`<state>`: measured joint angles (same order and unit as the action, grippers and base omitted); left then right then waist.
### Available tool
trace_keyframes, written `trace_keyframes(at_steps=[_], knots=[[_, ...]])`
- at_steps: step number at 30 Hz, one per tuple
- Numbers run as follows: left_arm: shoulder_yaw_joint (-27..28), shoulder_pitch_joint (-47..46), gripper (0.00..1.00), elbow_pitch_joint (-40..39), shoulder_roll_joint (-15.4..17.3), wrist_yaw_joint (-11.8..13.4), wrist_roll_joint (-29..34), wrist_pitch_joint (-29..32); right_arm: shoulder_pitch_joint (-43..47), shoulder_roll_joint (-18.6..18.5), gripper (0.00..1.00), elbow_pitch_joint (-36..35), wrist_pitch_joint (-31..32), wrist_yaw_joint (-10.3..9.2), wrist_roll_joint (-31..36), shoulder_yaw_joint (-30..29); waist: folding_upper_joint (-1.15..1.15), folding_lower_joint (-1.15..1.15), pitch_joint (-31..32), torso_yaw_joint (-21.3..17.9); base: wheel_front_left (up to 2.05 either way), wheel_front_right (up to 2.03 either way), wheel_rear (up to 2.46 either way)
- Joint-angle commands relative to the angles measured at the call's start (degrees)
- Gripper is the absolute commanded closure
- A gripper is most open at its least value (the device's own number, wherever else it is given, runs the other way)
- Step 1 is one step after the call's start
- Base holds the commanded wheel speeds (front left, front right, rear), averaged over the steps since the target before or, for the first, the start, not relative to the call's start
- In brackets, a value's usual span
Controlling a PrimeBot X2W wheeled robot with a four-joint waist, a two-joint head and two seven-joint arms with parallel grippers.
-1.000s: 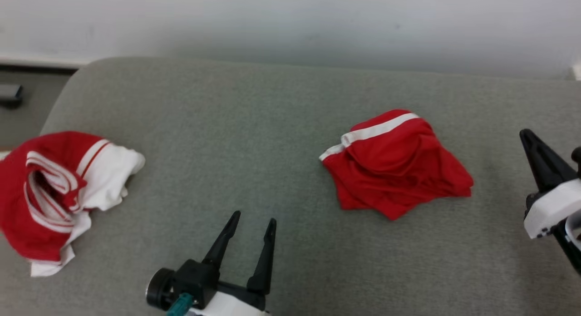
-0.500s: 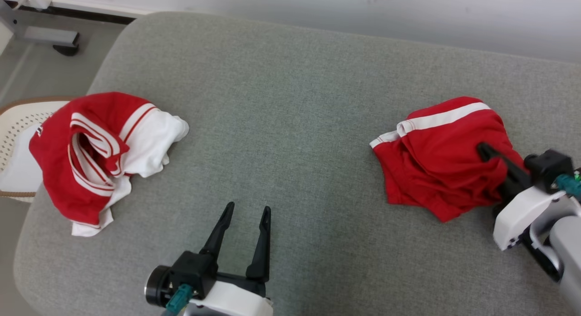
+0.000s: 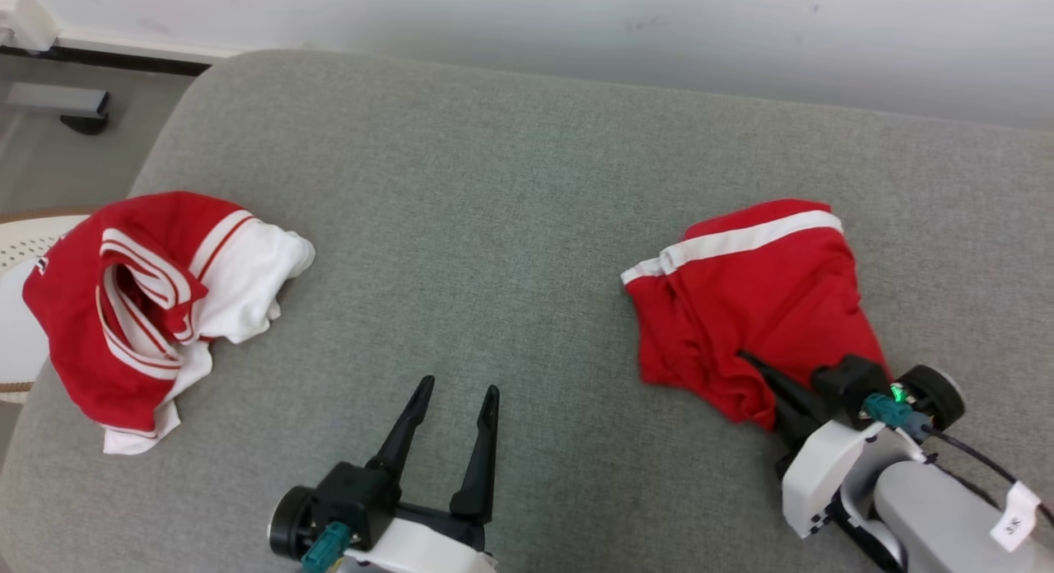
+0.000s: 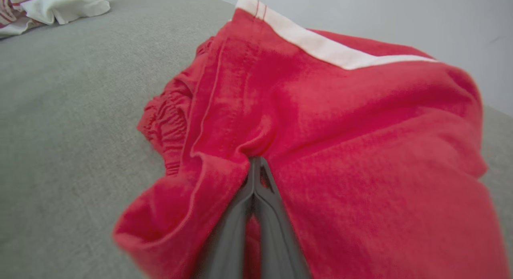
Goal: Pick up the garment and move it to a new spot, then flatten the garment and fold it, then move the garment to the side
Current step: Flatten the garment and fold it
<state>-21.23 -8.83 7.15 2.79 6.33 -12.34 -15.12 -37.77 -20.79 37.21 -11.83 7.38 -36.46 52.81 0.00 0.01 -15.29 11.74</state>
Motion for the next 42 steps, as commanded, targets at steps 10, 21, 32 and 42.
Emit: trace_keyframes(at_steps=[10, 21, 32, 42], knots=[[2.7, 3.7, 0.0, 1.2, 0.2, -0.8, 1.4, 0.0, 5.1, 4.8, 1.0, 1.9, -2.4, 0.15, -3.7, 0.9, 0.0, -0.01, 6.3, -4.5, 0.0, 0.0, 0.0], [6.8, 9.4, 0.0, 1.7, 0.2, -1.7, 3.7, 0.0, 19.0, -1.0, 0.22, -8.1, -3.4, 0.09, -2.1, -18.5, 0.0, -0.01, 14.4, -11.6, 0.0, 0.0, 0.0], [9.1, 13.3, 0.0, 0.7, 0.2, -2.6, 4.9, 0.0, 38.0, 3.5, 0.0, -18.4, -3.4, 0.09, 11.5, -47.5, 0.0, -0.01, 16.8, -14.3, 0.0, 0.0, 0.0], [9.4, 15.8, 0.0, 0.1, 0.2, -1.9, 4.2, 0.0, 44.2, 7.3, 0.0, -17.9, -3.4, 0.09, 13.9, -50.5, 0.0, -0.01, 17.9, -13.0, 0.0, 0.0, 0.0]])
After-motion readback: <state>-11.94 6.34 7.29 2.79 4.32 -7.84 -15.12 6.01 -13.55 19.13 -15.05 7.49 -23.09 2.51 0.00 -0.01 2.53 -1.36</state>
